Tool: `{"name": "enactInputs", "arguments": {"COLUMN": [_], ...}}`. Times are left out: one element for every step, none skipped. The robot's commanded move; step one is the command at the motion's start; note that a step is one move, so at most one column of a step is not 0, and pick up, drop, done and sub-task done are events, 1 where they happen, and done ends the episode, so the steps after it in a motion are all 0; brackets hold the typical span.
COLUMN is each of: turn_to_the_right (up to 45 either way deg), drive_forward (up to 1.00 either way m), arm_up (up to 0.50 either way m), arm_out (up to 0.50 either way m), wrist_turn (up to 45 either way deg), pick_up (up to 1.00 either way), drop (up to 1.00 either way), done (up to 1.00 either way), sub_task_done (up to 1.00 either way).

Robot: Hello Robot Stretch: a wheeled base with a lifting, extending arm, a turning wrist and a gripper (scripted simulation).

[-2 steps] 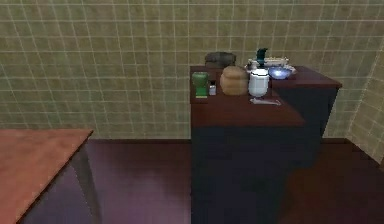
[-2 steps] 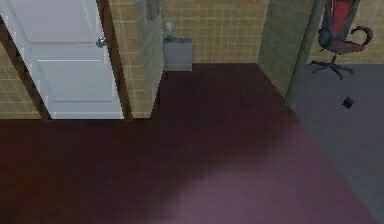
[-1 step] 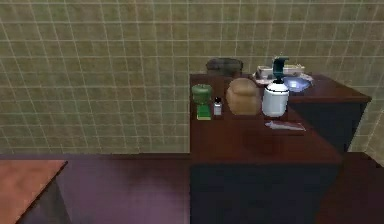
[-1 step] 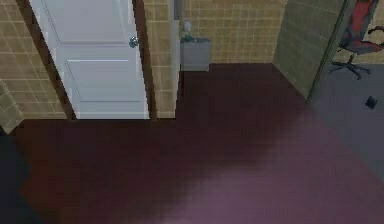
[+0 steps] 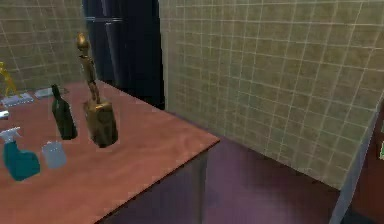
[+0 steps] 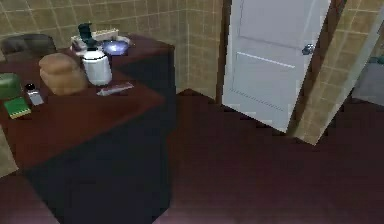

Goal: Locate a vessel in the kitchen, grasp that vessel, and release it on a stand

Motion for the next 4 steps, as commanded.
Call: {"name": "enactInputs", "arguments": {"turn_to_the_right": [-45.0, -45.0, -36.0, 45.0], "drive_forward": [0.00, 0.00, 0.00, 0.00], "arm_up": [0.00, 0.00, 0.00, 0.00], "arm_out": [0.00, 0.00, 0.00, 0.00], "wrist_turn": [0.0, 0.0, 0.0, 0.0], "pick_up": [0.00, 0.00, 0.00, 0.00], "drop": [0.00, 0.00, 0.00, 0.00], "done": [0.00, 0.00, 0.00, 0.00], "sub_task_done": [0.00, 0.00, 0.00, 0.00]}}
